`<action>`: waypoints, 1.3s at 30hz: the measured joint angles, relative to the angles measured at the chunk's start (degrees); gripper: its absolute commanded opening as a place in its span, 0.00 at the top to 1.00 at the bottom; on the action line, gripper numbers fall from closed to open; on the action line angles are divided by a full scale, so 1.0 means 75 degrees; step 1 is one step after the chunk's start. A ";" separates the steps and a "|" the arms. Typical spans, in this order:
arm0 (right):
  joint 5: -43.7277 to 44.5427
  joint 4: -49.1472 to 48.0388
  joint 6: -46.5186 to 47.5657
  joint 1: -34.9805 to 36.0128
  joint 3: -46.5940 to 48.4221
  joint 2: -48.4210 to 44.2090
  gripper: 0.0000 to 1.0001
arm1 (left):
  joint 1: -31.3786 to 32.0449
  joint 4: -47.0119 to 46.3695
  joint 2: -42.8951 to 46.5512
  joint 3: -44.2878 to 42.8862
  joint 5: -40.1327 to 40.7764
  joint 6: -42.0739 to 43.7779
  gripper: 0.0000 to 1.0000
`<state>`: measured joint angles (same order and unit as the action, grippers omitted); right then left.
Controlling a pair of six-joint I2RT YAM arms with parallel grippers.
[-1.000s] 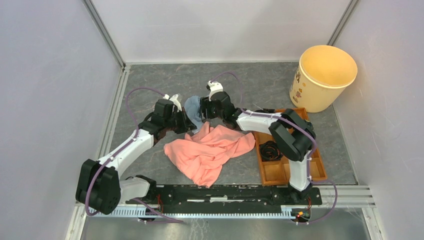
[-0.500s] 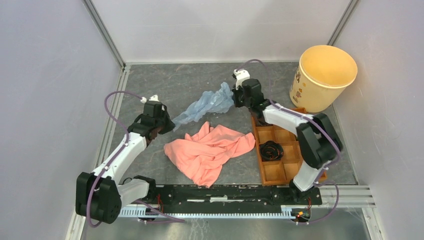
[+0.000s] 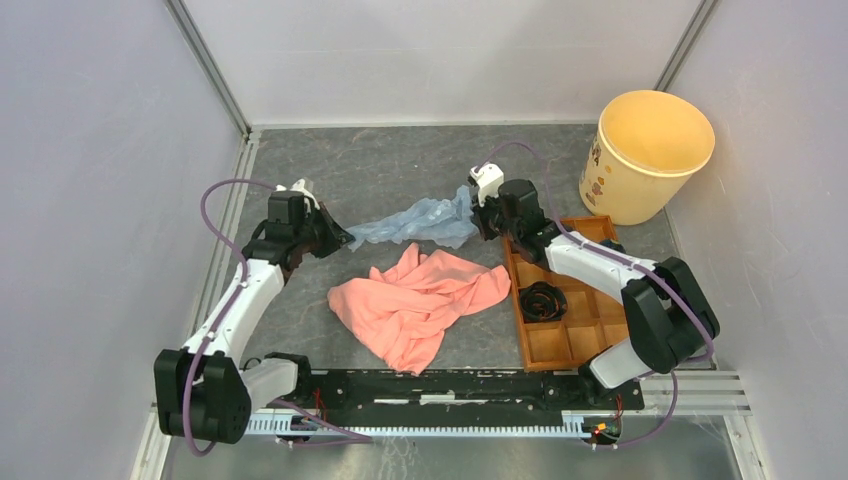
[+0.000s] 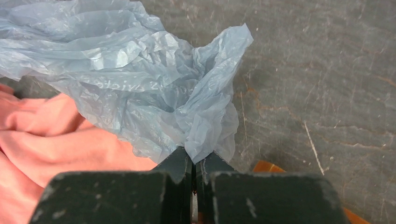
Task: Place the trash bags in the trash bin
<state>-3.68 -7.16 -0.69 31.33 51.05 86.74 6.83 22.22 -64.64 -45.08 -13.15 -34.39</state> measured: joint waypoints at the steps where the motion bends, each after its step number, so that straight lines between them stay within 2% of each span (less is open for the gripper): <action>1: -0.0003 -0.0012 0.0003 0.0000 -0.0085 0.0000 0.99 | -0.0006 -0.0108 0.0020 0.0114 -0.0294 -0.0064 0.98; 5: 0.0070 0.0058 0.0020 -0.0026 -0.0207 0.0009 0.98 | -0.0236 -0.0315 0.0172 0.0452 -0.1055 -0.0350 0.98; 7: 0.0090 0.0093 0.0023 -0.0064 -0.0178 0.0009 0.97 | -0.0513 -0.0277 0.0306 0.0475 -0.1174 -0.0478 0.93; 9: -0.0041 0.0175 -0.0017 -0.0163 -0.0125 0.0009 0.97 | -0.0743 -0.0256 0.0472 0.0455 -0.1174 -0.0487 0.76; 13: -0.0595 0.0370 -0.0131 -0.0297 0.0067 0.0029 0.97 | -0.0880 -0.0219 0.0536 0.0297 -0.1346 -0.0481 0.30; 17: -0.0997 0.0606 -0.0163 -0.0315 0.0318 0.0061 0.97 | -0.0880 0.0149 0.0589 0.0117 -0.1390 -0.0093 0.07; 20: -0.1180 0.0717 -0.0125 -0.0312 0.0431 0.0064 0.97 | -0.0854 0.0560 0.0944 -0.0085 -0.1317 0.0294 0.01; 22: -0.1352 0.0758 -0.0108 -0.0309 0.0472 0.0064 0.97 | -0.0717 0.0731 0.1148 -0.0385 -0.1384 0.0583 0.00; 25: -0.1641 0.0799 -0.0085 -0.0309 0.0481 0.0070 0.97 | 0.0093 0.0659 0.0901 -0.0976 -0.1311 0.0868 0.00; 27: -0.1853 0.0801 -0.0067 -0.0309 0.0481 0.0073 0.97 | 0.0930 0.0370 0.0361 -0.1294 -0.1346 0.0906 0.00; 30: -0.2168 0.0799 -0.0064 -0.0309 0.0481 0.0076 0.98 | 0.1530 -0.0239 -0.0679 -0.1411 -0.1693 0.0863 0.00; 35: -0.2643 0.0731 -0.0064 -0.0309 0.0481 0.0079 0.98 | 0.1620 -0.0530 -0.2454 -0.1682 -0.1953 0.0836 0.00; 39: -0.2943 0.0562 -0.0070 -0.0323 0.0481 0.0082 0.99 | 0.1714 -0.0822 -0.3430 -0.2174 -0.2308 0.0839 0.02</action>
<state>-25.76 -2.94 -1.21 28.91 54.65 87.35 19.68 16.05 -90.37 -61.39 -30.46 -28.10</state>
